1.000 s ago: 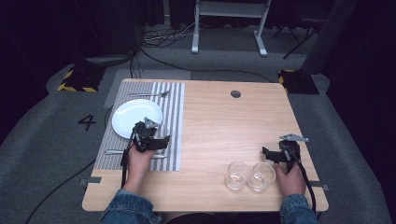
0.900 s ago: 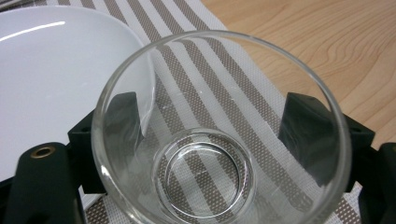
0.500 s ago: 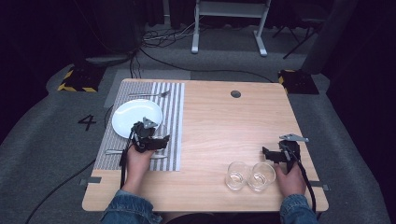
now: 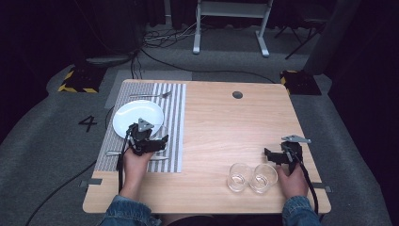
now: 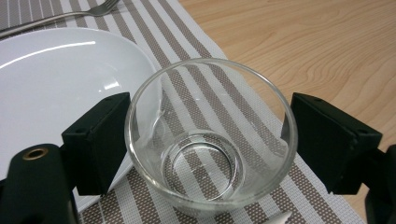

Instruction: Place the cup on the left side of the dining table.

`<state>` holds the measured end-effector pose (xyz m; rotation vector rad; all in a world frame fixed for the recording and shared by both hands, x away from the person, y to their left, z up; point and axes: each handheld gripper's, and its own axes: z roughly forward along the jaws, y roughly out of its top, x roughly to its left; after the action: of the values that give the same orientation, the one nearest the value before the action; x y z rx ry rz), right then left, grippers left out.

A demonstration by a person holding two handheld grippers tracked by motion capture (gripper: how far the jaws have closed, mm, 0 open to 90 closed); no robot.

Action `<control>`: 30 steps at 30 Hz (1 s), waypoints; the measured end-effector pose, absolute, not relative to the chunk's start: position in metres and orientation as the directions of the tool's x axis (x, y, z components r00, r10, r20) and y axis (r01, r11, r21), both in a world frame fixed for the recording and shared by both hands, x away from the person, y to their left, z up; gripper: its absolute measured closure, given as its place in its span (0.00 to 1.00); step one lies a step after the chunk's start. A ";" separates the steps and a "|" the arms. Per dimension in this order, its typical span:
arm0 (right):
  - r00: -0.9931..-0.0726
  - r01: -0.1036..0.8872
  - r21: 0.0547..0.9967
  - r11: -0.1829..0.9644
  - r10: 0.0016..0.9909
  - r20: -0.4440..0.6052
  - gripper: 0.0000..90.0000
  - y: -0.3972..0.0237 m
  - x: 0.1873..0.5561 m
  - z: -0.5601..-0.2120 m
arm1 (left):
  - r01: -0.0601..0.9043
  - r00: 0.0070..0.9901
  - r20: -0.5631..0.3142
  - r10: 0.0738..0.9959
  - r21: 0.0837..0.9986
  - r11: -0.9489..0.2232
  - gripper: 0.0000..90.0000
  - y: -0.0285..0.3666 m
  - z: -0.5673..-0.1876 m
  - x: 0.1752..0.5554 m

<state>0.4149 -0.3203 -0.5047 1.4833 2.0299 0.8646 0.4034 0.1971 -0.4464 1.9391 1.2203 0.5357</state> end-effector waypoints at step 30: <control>-0.307 0.651 0.727 0.218 0.952 -0.011 0.09 -0.321 0.416 -0.505 | 0.515 0.498 -0.001 0.867 0.805 -0.295 0.24 0.218 -0.420 0.333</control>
<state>0.4159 -0.3207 -0.5046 1.4775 2.0385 0.8685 0.3327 0.2181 -0.4203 1.9629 1.1375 0.5733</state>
